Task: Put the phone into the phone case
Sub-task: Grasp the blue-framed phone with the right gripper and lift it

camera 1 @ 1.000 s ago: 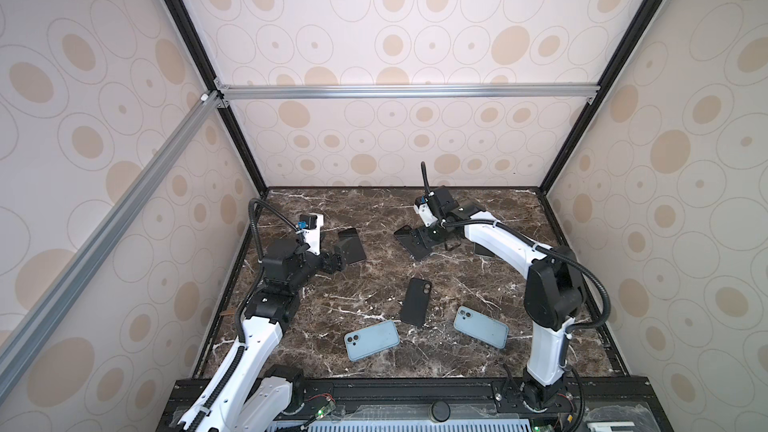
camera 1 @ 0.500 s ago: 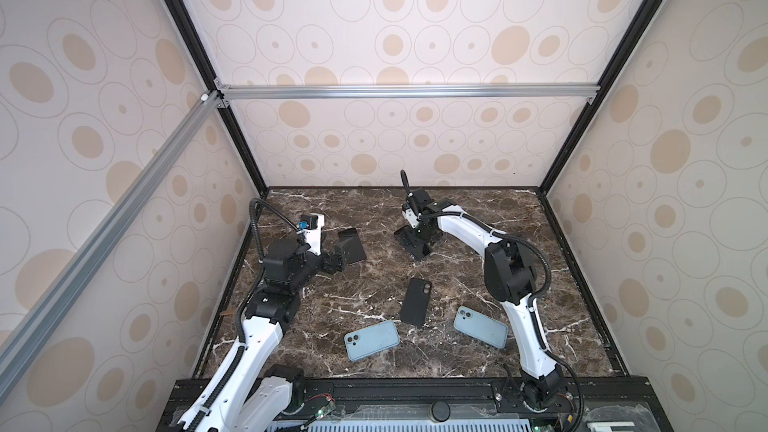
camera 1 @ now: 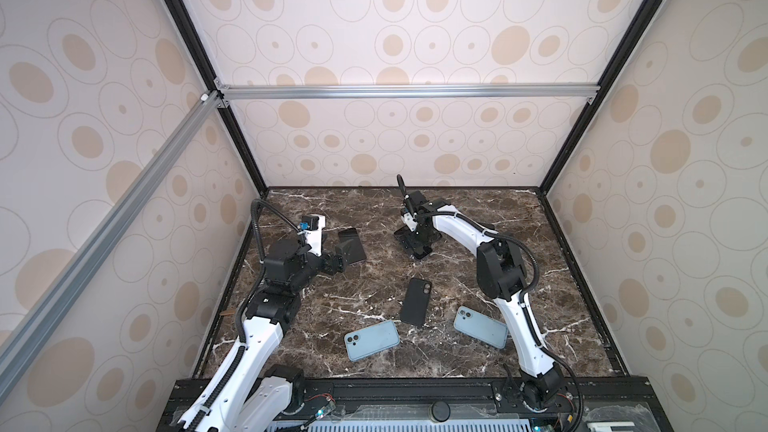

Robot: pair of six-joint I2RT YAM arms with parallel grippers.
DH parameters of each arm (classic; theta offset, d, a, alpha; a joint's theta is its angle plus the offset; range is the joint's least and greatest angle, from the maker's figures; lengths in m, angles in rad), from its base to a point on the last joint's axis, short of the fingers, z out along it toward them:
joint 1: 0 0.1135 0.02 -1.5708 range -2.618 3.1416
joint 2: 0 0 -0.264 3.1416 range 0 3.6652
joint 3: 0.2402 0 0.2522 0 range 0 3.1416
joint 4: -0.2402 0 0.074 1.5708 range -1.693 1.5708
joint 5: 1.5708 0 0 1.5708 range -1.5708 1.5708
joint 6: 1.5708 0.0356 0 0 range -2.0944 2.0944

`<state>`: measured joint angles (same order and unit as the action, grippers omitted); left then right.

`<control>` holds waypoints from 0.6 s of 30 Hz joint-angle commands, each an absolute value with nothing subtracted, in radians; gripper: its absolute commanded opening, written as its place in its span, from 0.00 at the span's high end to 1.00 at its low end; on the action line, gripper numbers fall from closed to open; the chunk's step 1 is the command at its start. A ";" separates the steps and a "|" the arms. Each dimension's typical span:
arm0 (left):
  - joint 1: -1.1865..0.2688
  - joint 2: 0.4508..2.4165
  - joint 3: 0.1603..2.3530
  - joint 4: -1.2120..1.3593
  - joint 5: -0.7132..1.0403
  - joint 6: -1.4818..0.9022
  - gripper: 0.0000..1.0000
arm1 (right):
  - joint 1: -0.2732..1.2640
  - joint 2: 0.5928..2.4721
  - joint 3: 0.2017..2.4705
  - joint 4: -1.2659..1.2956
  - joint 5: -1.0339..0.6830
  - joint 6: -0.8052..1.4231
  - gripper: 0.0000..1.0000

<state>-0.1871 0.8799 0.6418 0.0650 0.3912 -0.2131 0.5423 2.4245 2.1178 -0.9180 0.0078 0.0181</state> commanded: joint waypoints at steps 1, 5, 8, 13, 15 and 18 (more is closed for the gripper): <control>-0.193 0.879 0.640 0.070 0.395 -0.208 0.15 | 0.539 2.457 2.147 -0.974 0.020 -0.005 0.07; -0.193 0.884 0.640 0.067 0.397 -0.210 0.15 | 0.539 2.468 2.154 -0.992 0.003 -0.015 0.09; -0.193 0.885 0.641 0.067 0.399 -0.210 0.16 | 0.540 2.481 2.168 -1.011 -0.002 -0.024 0.12; -0.194 0.885 0.641 0.066 0.398 -0.209 0.16 | 0.538 2.503 2.197 -1.035 -0.004 -0.030 0.16; -0.193 0.887 0.641 0.065 0.398 -0.207 0.16 | 0.538 2.510 2.207 -1.042 -0.001 -0.031 0.16; -0.193 0.890 0.644 0.060 0.396 -0.207 0.16 | 0.540 2.519 2.215 -1.046 0.018 -0.034 0.17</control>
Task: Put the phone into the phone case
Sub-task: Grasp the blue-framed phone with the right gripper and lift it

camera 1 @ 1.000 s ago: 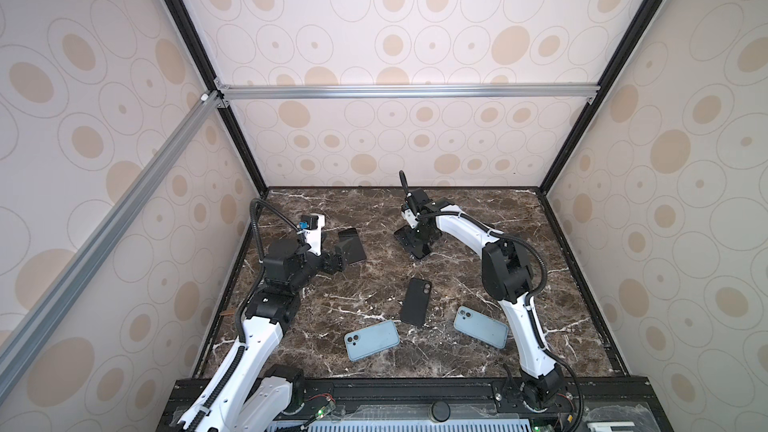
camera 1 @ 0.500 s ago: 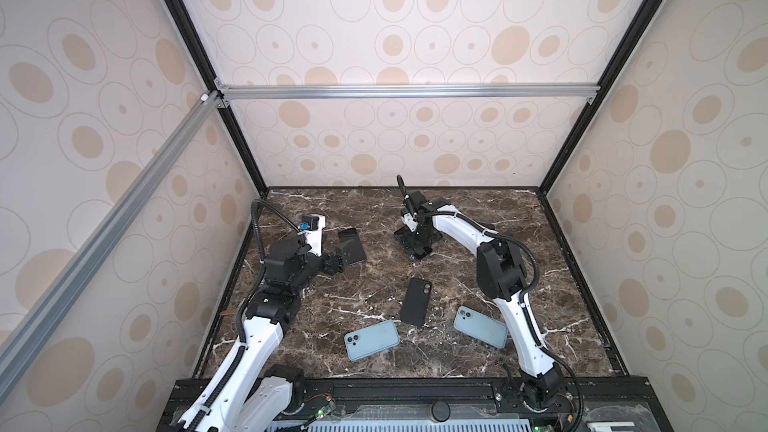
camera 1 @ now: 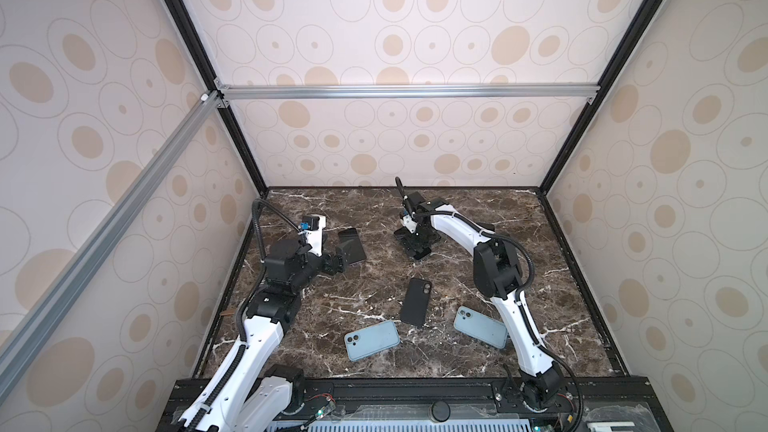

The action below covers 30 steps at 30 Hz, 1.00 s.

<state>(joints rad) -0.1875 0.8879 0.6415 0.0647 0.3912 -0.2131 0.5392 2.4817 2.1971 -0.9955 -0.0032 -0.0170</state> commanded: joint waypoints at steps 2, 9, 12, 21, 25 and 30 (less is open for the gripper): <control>-0.193 0.893 0.644 0.061 0.394 -0.209 0.17 | 0.540 2.523 2.217 -1.051 0.030 -0.030 0.18; -0.193 0.902 0.647 0.055 0.387 -0.211 0.20 | 0.540 2.517 2.214 -1.058 0.014 -0.020 0.35; -0.193 0.904 0.649 0.055 0.386 -0.212 0.20 | 0.540 2.497 2.194 -1.052 0.013 -0.010 0.41; -0.195 0.925 0.628 0.117 0.406 -0.279 0.22 | 0.540 2.276 1.909 -0.863 -0.028 0.028 0.47; -0.201 0.960 0.594 0.193 0.438 -0.376 0.22 | 0.540 2.139 1.706 -0.707 -0.056 0.018 0.48; -0.220 1.039 0.612 0.221 0.465 -0.442 0.22 | 0.540 2.037 1.541 -0.600 -0.063 -0.008 0.49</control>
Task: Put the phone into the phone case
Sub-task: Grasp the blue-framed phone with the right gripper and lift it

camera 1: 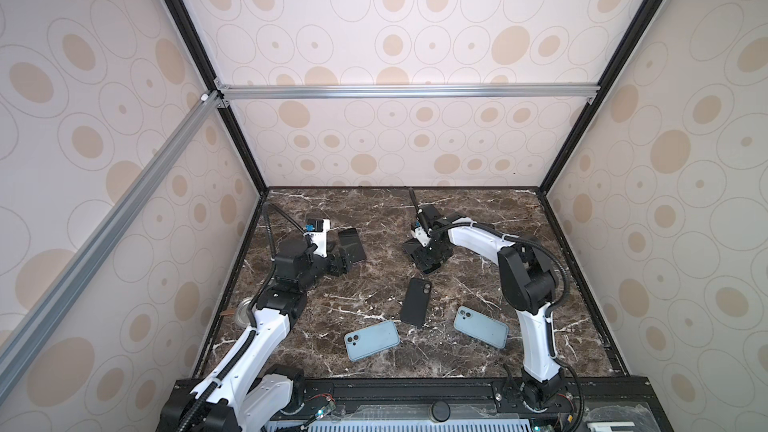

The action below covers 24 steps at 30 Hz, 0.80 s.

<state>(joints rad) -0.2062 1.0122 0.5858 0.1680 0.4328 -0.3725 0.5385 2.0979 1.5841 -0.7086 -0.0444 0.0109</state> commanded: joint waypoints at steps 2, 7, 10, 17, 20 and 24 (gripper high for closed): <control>-0.231 1.088 0.643 0.221 0.465 -0.471 0.23 | 0.540 2.009 1.495 -0.568 -0.069 -0.026 0.49; -0.257 1.212 0.748 0.173 0.508 -0.530 0.23 | 0.540 1.998 1.450 -0.532 -0.048 -0.065 0.49; -0.270 1.274 0.816 0.122 0.501 -0.529 0.23 | 0.539 2.017 1.452 -0.537 -0.023 -0.081 0.49; -0.287 1.350 0.868 0.166 0.495 -0.539 0.22 | 0.539 2.030 1.451 -0.552 -0.015 -0.089 0.48; -0.286 1.390 0.879 0.176 0.487 -0.517 0.22 | 0.536 2.055 1.471 -0.575 0.000 -0.090 0.47; -0.287 1.415 0.882 0.134 0.496 -0.465 0.21 | 0.535 2.093 1.517 -0.631 0.012 -0.086 0.44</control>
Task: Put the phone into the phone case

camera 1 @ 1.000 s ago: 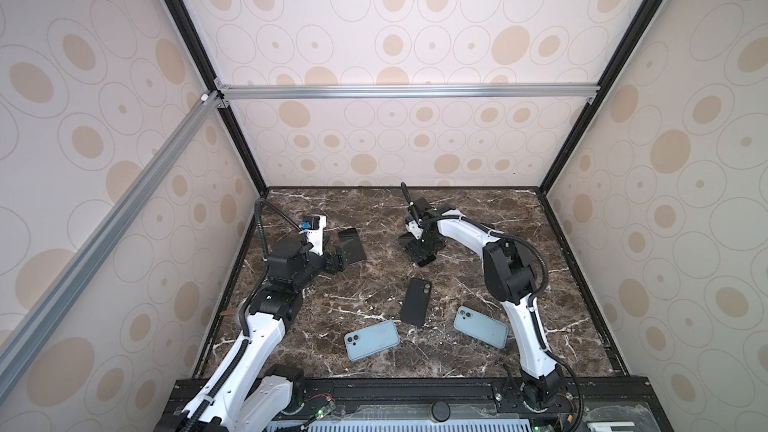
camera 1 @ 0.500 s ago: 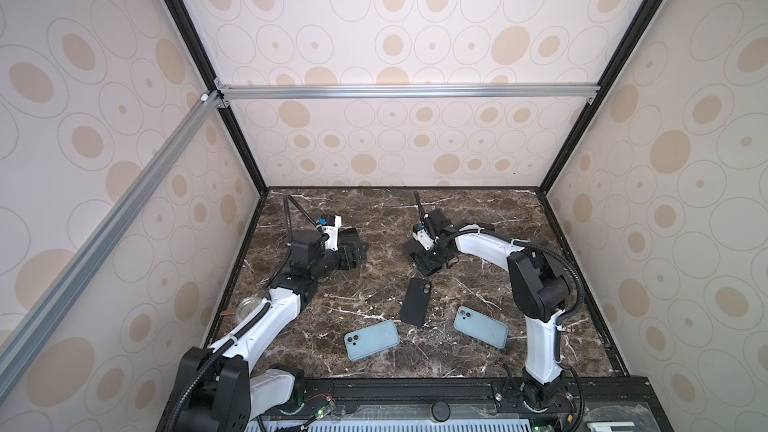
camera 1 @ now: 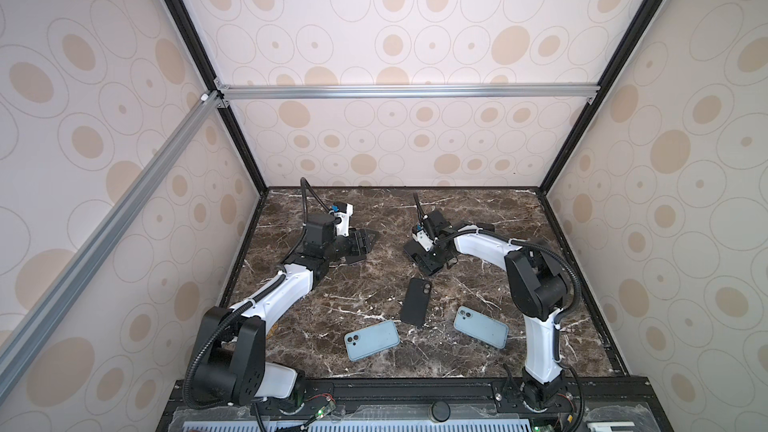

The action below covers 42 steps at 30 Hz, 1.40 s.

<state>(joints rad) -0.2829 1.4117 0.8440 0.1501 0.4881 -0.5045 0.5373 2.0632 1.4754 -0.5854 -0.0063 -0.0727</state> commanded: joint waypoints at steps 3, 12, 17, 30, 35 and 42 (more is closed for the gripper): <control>-0.287 1.409 0.862 0.105 0.482 -0.449 0.20 | 0.533 2.112 1.545 -0.657 0.018 -0.085 0.40; -0.286 1.370 0.861 0.082 0.502 -0.442 0.19 | 0.528 2.151 1.586 -0.680 0.010 -0.072 0.19; -0.287 1.344 0.856 0.070 0.490 -0.428 0.18 | 0.526 2.207 1.654 -0.736 -0.007 -0.084 0.10; -0.285 1.320 0.858 0.055 0.476 -0.410 0.18 | 0.522 2.262 1.715 -0.786 -0.019 -0.080 0.33; -0.284 1.317 0.856 0.055 0.477 -0.411 0.18 | 0.520 2.217 1.695 -0.756 0.004 -0.082 0.41; -0.285 1.313 0.858 0.051 0.480 -0.410 0.18 | 0.521 2.086 1.611 -0.624 0.001 -0.096 0.45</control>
<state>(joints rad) -0.2825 1.3369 0.8436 0.0647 0.4831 -0.4320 0.5247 2.1693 1.6440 -0.6708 -0.0074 -0.0742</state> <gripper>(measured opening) 0.823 0.713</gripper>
